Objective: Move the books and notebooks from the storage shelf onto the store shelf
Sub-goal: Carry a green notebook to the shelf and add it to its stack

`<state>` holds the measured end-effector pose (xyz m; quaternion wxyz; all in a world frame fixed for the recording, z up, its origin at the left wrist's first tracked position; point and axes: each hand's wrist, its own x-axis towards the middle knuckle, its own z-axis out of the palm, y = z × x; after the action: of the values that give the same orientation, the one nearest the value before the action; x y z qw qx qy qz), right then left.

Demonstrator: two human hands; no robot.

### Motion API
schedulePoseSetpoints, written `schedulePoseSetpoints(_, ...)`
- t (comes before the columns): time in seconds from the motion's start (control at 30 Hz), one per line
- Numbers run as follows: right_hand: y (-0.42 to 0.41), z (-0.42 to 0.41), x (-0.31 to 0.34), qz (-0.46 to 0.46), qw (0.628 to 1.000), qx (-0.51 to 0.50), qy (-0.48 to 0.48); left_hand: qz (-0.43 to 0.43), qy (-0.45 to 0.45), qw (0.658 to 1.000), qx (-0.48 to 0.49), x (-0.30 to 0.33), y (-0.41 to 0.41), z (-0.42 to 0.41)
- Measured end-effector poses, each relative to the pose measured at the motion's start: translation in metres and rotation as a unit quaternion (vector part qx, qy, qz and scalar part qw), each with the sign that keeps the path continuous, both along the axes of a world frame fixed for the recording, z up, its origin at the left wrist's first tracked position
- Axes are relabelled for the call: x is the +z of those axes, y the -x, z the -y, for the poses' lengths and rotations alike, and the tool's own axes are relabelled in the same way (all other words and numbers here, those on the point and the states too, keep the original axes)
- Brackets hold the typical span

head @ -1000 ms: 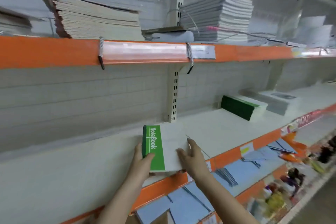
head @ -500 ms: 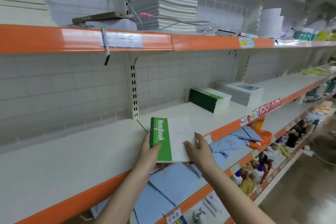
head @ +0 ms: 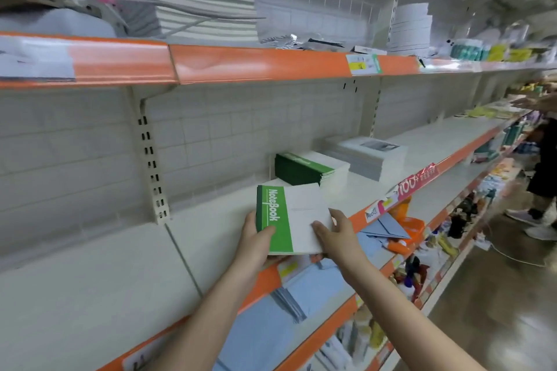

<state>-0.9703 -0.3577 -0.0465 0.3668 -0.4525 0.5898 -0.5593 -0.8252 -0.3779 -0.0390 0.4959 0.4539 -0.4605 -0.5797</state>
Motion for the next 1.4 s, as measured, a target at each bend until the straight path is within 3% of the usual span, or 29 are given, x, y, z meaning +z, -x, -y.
schedulePoseSetpoints(0.37, 0.122, 0.103, 0.034, -0.027, 0.999, -0.044, 0.01, 0.002, 0.041, 0.999, -0.02, 0.023, 0.124, 0.12)
schedulePoseSetpoints(0.7, 0.211, 0.134, 0.026, -0.024, 0.996, -0.08, -0.001, 0.024, 0.019, 0.998, -0.052, 0.011, 0.215, 0.163)
schedulePoseSetpoints(1.0, 0.286, 0.207, 0.031, -0.009, 1.0, -0.01, 0.01, -0.003, 0.037, 0.999, 0.023, 0.019, 0.285, 0.205)
schedulePoseSetpoints(1.4, 0.403, 0.319, 0.051, -0.006, 0.989, 0.143, 0.037, -0.014, 0.062, 0.979, 0.193, 0.031, 0.406, 0.275)
